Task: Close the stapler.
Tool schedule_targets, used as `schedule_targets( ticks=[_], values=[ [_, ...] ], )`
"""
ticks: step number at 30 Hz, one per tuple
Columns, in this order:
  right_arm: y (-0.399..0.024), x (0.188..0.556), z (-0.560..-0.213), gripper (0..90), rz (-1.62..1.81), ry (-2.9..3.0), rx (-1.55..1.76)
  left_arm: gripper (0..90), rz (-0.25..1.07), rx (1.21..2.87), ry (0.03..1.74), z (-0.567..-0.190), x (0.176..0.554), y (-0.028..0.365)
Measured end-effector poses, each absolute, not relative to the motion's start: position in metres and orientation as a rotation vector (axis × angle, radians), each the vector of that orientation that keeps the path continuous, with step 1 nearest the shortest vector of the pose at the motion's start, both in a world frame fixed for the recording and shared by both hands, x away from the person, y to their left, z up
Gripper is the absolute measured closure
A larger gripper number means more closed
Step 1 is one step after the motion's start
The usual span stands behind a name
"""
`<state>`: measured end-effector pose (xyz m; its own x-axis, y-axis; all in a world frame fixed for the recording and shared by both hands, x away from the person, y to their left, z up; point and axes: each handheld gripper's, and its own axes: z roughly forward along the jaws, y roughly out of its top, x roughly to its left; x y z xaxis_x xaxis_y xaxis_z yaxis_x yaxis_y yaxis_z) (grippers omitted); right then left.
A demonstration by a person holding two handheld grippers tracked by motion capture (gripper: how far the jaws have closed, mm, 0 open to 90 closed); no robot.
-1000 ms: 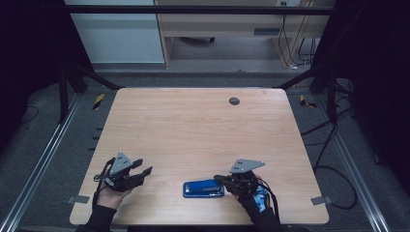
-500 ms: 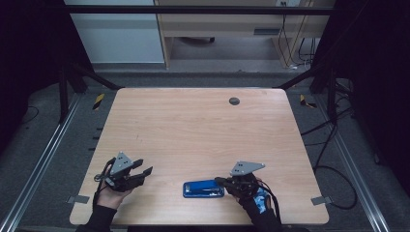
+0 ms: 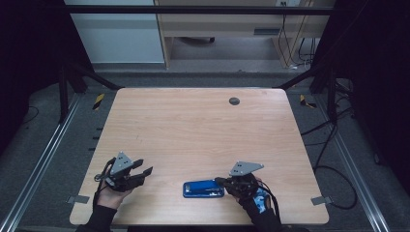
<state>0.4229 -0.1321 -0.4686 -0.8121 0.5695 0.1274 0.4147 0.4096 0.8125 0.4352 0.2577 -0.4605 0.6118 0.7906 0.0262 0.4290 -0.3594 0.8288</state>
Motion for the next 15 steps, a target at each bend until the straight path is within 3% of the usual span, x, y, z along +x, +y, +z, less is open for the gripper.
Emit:
schedule_targets(
  ticks=[5, 13, 15],
  values=[
    [-0.137, 0.424, -0.461, 82.0, 1.396, 2.424, 0.891, 48.0, 0.542, 2.002, 0.965, -0.462, 0.436, 0.257],
    [-0.165, 0.439, -0.459, 43.0, 1.289, 2.220, 1.020, 42.7, 0.539, 2.012, 0.984, -0.467, 0.440, 0.260],
    [-0.176, 0.445, -0.463, 36.8, 1.229, 2.198, 1.072, 39.1, 0.533, 2.027, 0.990, -0.469, 0.442, 0.260]
  ],
)
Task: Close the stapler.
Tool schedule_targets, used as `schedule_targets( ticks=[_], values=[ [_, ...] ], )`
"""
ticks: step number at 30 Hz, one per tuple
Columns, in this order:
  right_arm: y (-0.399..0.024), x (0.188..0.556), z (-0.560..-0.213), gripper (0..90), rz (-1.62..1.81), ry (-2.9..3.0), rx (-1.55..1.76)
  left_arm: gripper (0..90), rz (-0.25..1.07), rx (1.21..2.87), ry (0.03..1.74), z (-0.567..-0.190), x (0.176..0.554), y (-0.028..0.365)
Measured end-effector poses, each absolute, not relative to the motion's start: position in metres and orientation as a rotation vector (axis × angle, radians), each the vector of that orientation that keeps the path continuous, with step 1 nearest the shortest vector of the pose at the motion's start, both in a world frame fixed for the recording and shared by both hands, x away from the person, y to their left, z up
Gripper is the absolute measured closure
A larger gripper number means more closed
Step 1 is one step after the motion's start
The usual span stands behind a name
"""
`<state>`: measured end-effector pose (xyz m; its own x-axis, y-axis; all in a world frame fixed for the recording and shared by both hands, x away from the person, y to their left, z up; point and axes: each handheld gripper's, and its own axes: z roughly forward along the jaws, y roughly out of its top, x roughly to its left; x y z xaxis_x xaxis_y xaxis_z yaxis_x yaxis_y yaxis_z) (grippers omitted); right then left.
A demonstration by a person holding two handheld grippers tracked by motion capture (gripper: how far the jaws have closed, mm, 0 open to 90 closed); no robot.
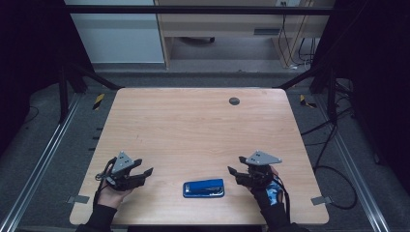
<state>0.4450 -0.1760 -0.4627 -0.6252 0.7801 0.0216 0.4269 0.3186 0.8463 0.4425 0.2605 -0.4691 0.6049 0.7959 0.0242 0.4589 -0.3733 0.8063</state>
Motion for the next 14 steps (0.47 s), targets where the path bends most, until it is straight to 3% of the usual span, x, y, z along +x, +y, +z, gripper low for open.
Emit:
schedule_targets(
  ticks=[6, 14],
  values=[
    [-0.215, 0.464, -0.475, 27.4, 1.111, 2.157, 1.287, 31.5, 0.535, 2.050, 1.016, -0.473, 0.447, 0.260],
    [-0.240, 0.473, -0.482, 22.1, 1.030, 2.138, 1.354, 24.6, 0.541, 2.052, 1.058, -0.477, 0.452, 0.263]
  ],
)
